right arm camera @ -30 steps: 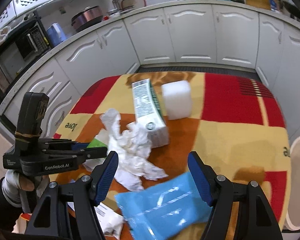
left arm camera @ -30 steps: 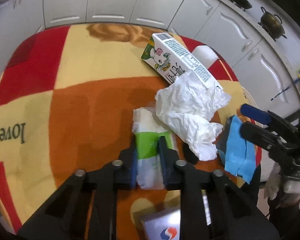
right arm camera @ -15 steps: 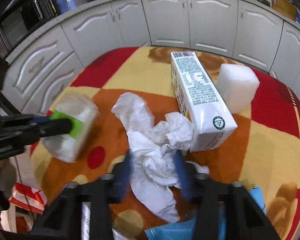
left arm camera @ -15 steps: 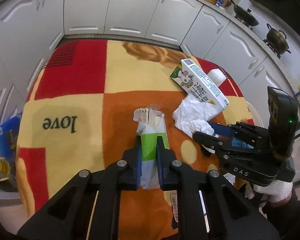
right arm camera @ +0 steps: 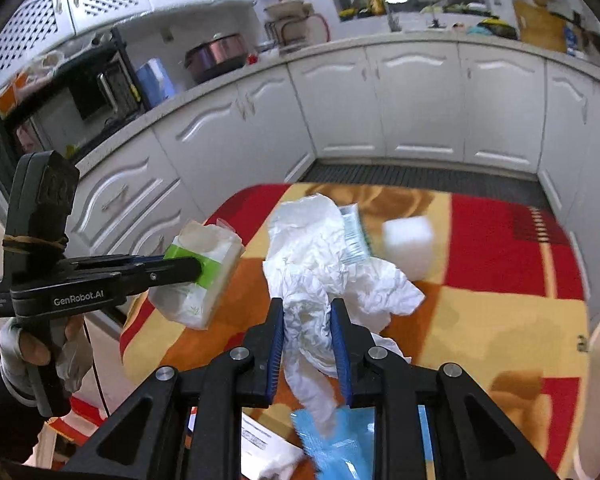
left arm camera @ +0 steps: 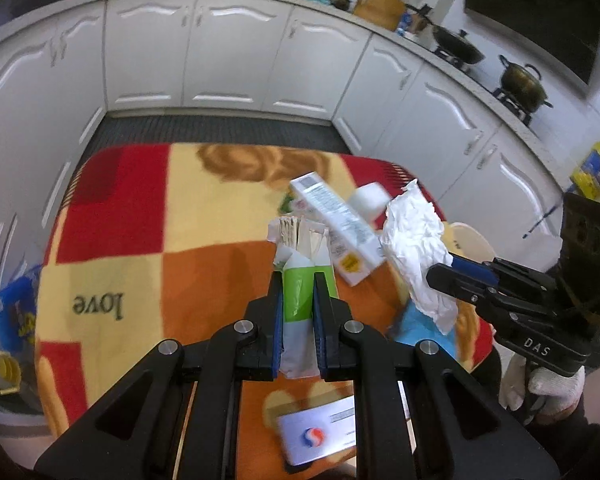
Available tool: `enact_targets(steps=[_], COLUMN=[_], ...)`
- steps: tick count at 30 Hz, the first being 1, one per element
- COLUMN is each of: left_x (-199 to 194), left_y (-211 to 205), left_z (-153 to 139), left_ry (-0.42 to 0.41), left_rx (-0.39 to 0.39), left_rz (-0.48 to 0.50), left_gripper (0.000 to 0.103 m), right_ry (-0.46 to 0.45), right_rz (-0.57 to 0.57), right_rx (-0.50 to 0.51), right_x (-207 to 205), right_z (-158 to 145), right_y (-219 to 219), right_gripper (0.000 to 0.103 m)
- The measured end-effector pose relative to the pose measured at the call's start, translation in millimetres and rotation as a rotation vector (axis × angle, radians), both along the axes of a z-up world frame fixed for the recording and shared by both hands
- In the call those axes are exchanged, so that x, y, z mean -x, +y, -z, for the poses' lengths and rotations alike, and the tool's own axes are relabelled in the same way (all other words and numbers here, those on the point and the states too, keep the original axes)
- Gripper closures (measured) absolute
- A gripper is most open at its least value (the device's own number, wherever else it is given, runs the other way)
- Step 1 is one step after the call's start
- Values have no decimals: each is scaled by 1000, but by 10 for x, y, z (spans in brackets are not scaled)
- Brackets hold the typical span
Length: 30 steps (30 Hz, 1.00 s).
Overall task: Collect trash
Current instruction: 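Carry packet and tissue over the beige bucket and open both tools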
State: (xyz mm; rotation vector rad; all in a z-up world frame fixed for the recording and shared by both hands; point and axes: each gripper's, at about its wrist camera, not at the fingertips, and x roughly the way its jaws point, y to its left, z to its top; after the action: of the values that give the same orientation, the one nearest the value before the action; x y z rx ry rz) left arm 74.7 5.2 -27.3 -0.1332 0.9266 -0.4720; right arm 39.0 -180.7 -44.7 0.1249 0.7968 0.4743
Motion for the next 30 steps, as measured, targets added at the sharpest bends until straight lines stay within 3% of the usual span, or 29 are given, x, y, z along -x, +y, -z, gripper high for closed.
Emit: enact_targets(steps=[8,16,30], left_x=[-41,-46,-14], left_y=[-490,-1156,-2679], left_z=[-183,-466,-688], left_ry=[-25,-61,-64], left_rx=[3,0,-41], left_rz=[89,211,467], left_gripper=[93,93,93], right_ry=[-64,-91,-37], right_rz=[118,289,586], right_rx=[40,55,66], right_x=[143,248,643], right_z=[-210,-305,-51], right_y=[-480,-1236,-2688], right_gripper=[81,81,81])
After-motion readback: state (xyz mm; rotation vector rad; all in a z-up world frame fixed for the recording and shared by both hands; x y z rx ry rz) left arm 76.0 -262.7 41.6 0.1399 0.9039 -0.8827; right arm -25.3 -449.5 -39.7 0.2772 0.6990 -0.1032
